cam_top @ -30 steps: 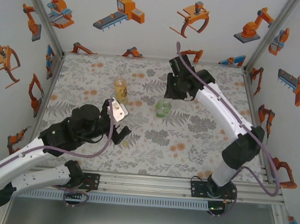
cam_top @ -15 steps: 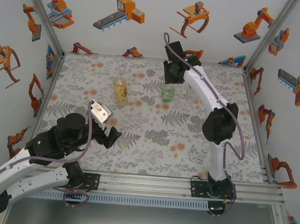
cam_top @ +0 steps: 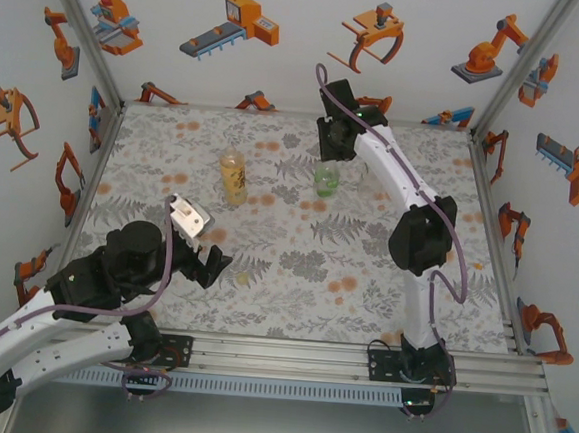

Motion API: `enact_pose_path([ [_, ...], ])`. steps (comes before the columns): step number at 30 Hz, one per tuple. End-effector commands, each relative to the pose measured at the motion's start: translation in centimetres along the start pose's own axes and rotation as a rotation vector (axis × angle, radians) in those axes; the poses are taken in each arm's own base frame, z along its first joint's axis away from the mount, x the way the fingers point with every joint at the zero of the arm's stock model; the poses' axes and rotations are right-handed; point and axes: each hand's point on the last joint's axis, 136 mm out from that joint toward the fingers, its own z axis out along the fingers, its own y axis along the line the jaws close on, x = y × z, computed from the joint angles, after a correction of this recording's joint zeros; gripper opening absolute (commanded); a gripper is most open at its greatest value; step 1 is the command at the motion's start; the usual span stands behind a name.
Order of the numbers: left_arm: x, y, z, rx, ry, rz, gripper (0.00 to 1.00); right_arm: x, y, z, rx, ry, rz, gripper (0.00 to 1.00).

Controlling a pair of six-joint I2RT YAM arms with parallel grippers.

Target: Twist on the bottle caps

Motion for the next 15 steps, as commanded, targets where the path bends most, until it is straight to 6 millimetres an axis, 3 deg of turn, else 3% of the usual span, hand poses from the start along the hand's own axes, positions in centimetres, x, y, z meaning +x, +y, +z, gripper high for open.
enact_pose_path([
  [1, 0.5, 0.5, -0.1, -0.023, 0.009, -0.015, 0.77, 0.2, -0.2, 0.7, 0.003, 0.01, -0.004, 0.29],
  [15, 0.4, 1.2, -1.2, -0.05, -0.01, -0.014, 0.78, -2.1, -0.7, -2.1, 0.02, -0.055, -0.024, 0.5],
])
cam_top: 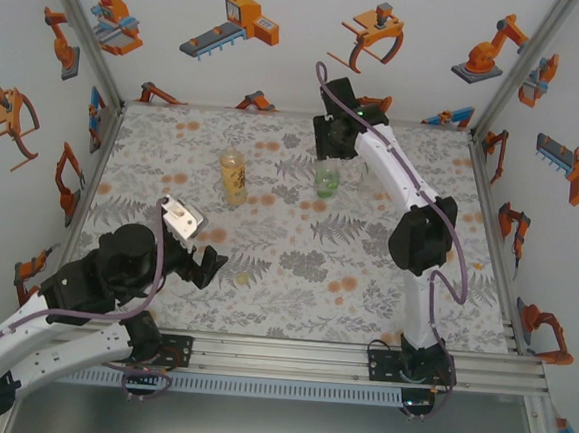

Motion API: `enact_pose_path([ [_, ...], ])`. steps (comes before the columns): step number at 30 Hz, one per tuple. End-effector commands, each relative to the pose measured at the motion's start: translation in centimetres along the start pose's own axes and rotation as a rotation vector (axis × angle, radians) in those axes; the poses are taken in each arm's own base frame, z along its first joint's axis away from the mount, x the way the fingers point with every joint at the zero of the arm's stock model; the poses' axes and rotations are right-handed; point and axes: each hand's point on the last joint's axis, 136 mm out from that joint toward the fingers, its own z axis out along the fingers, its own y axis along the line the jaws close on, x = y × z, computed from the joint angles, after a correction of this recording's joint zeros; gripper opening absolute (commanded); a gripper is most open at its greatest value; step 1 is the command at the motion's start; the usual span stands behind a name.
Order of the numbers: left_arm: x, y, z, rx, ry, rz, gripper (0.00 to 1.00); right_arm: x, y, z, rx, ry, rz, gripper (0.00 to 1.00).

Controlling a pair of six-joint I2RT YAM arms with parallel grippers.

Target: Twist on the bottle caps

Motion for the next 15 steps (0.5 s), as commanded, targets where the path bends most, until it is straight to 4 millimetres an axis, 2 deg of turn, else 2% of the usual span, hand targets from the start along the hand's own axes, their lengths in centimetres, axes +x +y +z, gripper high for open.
enact_pose_path([
  [1, 0.4, 0.6, -0.3, -0.027, 0.008, -0.008, 0.78, -1.5, -0.7, -1.6, 0.02, -0.041, -0.017, 0.5],
  [4, 0.3, 0.9, -0.6, -0.039, 0.005, -0.006, 0.78, -2.5, -0.5, -3.3, 0.002, -0.073, -0.028, 0.51],
  [7, 0.4, 1.0, -0.8, -0.044, 0.009, -0.005, 0.79, -3.2, 0.8, -4.9, -0.069, -0.109, -0.045, 0.51],
  [9, 0.4, 1.0, -0.9, -0.041, 0.007, -0.009, 0.79, -3.5, 2.6, -5.8, -0.146, -0.139, -0.075, 0.52],
  [15, 0.4, 1.2, -2.0, -0.04, -0.013, -0.033, 0.78, -3.4, 9.0, -7.9, -0.384, -0.255, -0.174, 0.66],
])
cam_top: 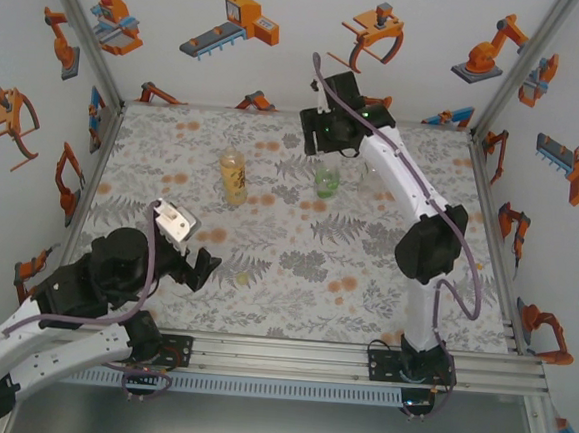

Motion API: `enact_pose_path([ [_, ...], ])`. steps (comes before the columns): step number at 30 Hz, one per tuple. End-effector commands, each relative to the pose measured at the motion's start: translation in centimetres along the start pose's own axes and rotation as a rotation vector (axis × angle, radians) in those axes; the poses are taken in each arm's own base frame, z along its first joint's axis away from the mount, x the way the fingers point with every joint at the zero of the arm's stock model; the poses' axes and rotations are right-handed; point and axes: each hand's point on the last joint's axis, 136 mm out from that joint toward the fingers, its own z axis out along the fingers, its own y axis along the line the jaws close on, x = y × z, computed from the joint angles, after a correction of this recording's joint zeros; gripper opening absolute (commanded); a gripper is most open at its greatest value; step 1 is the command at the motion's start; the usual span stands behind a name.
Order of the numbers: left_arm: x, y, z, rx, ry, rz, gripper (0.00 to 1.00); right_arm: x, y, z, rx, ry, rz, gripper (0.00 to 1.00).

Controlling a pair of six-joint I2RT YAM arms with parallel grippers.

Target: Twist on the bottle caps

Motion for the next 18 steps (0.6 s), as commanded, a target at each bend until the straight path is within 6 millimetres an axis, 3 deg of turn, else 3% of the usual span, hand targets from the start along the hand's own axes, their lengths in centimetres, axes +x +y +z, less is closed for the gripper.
enact_pose_path([
  [1, -0.1, 0.6, -1.1, -0.018, -0.018, -0.031, 0.78, -2.5, 5.5, -2.5, -0.192, -0.155, -0.089, 0.7],
  [9, 0.0, 1.5, -2.8, -0.037, -0.056, -0.058, 0.79, -1.0, 12.0, -2.5, -0.361, -0.357, -0.118, 0.94],
  [13, 0.0, 1.5, -3.0, -0.037, -0.064, -0.066, 0.79, -0.1, 14.2, -2.4, -0.452, -0.539, -0.138, 0.95],
  [18, 0.0, 1.6, -3.2, -0.037, -0.068, -0.067, 0.79, 0.6, 15.5, -0.8, -0.504, -0.683, -0.114, 0.95],
])
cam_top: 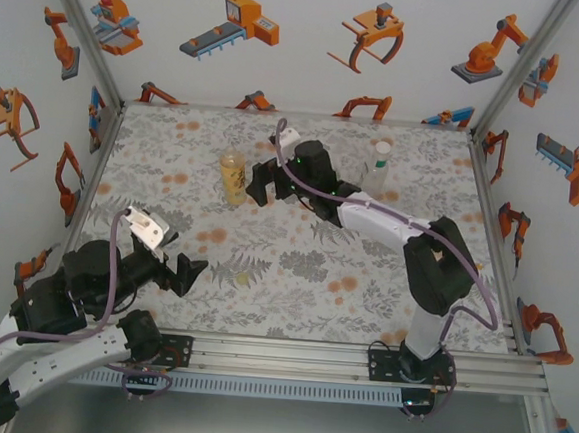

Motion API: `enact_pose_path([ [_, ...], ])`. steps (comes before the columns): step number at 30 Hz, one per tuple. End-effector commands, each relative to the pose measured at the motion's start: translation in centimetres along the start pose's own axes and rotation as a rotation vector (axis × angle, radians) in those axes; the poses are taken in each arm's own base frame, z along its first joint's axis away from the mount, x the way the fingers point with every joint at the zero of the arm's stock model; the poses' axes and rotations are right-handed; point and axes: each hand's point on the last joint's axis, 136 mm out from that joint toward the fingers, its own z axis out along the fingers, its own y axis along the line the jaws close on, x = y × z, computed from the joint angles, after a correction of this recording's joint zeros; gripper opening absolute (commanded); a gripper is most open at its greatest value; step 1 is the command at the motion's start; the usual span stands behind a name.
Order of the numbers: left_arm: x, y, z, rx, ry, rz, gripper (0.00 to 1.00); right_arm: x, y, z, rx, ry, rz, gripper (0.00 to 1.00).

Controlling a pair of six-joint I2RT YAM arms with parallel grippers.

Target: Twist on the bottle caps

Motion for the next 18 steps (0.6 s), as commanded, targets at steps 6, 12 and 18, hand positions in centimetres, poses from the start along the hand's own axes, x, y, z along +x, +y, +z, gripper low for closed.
enact_pose_path([
  [6, 0.3, 0.3, -0.4, -0.012, -0.001, -0.022, 0.79, -5.0, 2.5, 2.3, -0.098, -0.354, -0.065, 0.97],
  [12, 0.5, 0.4, -0.3, -0.014, -0.005, -0.03, 0.79, -4.9, 2.2, 5.6, -0.115, -0.365, -0.043, 0.97],
  [18, 0.7, 0.3, -0.4, -0.008, -0.017, -0.047, 0.79, -4.3, 2.2, 8.4, -0.146, -0.35, -0.019, 0.91],
])
